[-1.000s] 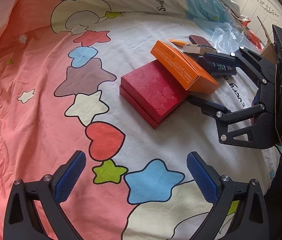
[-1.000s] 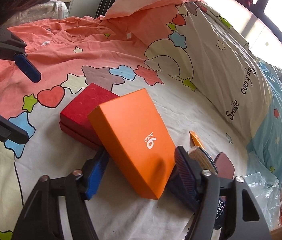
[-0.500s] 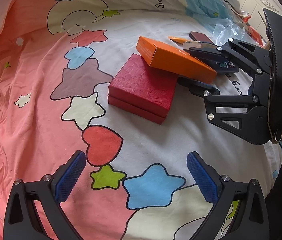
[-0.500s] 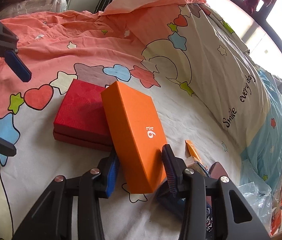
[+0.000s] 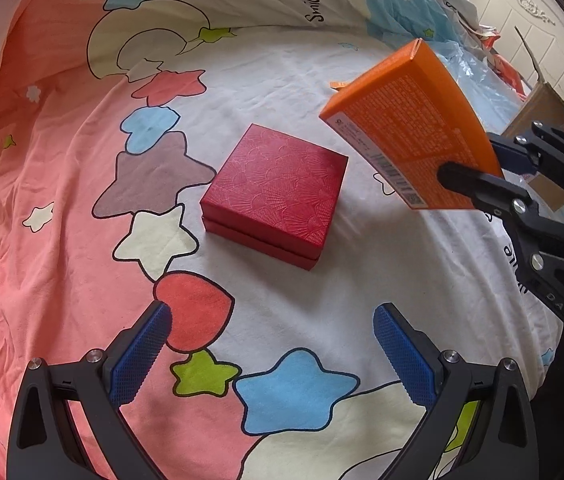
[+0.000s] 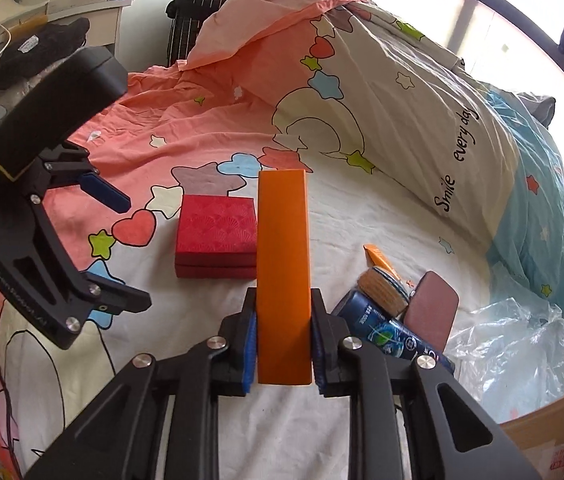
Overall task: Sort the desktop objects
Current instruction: 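Carry the orange box up with the right tool while the left tool grasps the red box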
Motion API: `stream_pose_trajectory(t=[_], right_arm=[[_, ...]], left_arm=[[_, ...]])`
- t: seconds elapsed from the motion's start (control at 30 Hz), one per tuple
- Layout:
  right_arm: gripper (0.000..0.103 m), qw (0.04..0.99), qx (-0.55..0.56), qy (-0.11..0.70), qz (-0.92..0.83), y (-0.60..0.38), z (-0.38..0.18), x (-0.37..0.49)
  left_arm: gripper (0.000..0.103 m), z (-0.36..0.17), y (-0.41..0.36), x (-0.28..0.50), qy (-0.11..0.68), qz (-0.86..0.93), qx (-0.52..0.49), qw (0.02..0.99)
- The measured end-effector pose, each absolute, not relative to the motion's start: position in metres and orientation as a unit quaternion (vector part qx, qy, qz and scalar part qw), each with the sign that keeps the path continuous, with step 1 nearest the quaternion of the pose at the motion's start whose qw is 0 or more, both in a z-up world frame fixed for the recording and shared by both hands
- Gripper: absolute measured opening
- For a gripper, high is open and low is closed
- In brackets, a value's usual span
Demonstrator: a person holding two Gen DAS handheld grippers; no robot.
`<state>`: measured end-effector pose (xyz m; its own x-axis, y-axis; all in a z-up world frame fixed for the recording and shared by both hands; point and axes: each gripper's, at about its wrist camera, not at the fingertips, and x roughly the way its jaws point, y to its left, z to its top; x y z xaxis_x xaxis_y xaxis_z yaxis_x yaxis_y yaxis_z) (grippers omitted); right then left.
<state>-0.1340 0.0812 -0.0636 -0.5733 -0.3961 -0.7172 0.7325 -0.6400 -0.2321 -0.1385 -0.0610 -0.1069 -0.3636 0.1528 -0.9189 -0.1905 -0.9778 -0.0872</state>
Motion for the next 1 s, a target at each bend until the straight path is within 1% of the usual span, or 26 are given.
stream_pose_trajectory(t=[0.13,0.27,0.5,0.8,1.0], right_arm=[[0.021,0.331,0.355,0.212,-0.848,0.098,-0.054,-0.124],[0.021,0.316,0.359,0.171,-0.861,0.115,-0.043,-0.114],[0.021,0.307,0.371,0.147,-0.864,0.129,-0.038,-0.112],[0.021,0.308,0.375,0.122,-0.866,0.135,-0.034,-0.120],[0.021,0.312,0.378,0.122,-0.863,0.135,-0.035,-0.121]], left_arm=[[0.103,-0.107,-0.055,-0.143,0.023,0.827,-0.552,0.104],[0.103,-0.106,-0.049,-0.149,0.030,0.831,-0.547,0.102],[0.103,-0.106,-0.038,-0.166,0.075,0.834,-0.538,0.094],[0.103,-0.110,-0.034,-0.187,0.084,0.836,-0.536,0.083],[0.103,-0.110,-0.028,-0.205,0.099,0.834,-0.536,0.090]])
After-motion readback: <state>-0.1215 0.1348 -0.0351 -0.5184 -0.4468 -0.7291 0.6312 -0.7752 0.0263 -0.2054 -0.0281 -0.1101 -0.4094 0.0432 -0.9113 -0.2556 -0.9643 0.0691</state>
